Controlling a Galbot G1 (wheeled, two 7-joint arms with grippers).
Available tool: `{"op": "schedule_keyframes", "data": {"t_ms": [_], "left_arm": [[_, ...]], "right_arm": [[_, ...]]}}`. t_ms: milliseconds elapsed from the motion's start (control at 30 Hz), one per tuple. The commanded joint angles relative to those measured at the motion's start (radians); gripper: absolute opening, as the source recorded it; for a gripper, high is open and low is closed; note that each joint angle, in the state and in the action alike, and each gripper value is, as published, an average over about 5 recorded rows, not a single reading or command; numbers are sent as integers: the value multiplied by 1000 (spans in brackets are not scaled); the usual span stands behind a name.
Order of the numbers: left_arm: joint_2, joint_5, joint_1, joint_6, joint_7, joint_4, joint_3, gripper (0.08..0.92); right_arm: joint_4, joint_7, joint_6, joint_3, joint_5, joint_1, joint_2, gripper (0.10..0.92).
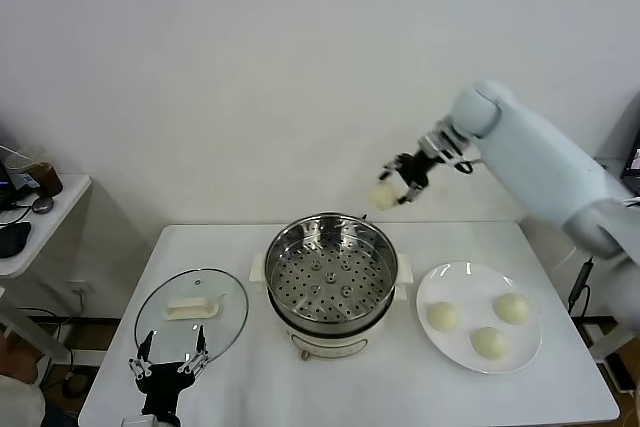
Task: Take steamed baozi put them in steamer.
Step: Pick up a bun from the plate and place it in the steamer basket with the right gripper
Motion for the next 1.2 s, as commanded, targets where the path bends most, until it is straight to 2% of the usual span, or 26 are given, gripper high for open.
{"op": "schedule_keyframes", "data": {"t_ms": [33,500,867,1200], "left_arm": [[-6,-3,0,0,0,-1,-1,823],[-34,-27,-2,15,-4,-12,-13,823],[-33,-36,-5,21,-5,-16,-20,823],[-30,-37,-12,21,-5,-1,-23,823]], "right_arm": [[3,-25,215,-86,-10,92,105,577],[119,12,215,-138,-181,-6,125,577],[-2,48,216,-60,-398,-92,202,570],[-40,75,216,-44,-423,-135,225,577]]}}
